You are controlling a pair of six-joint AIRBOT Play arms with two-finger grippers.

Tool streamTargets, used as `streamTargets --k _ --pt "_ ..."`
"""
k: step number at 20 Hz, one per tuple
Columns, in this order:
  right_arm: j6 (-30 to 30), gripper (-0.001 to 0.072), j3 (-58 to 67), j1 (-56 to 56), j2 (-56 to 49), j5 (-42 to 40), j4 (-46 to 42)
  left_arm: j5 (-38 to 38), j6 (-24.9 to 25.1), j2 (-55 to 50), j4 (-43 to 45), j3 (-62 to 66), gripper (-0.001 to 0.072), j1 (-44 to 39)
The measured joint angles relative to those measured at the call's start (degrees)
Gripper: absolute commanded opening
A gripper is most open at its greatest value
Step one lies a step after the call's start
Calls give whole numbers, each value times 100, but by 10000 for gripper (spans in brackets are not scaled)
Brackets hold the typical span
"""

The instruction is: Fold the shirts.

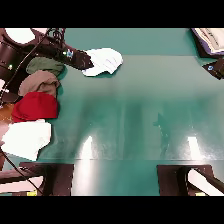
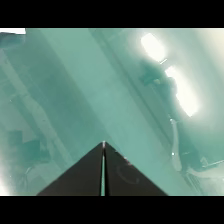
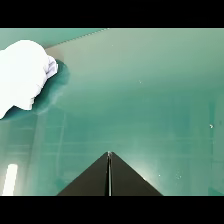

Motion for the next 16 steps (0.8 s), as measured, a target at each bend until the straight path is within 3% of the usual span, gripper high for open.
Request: streamTargets --k 16 --pt "0 17 0 0 0 0 4 61 -7 0 -79 0 24 0"
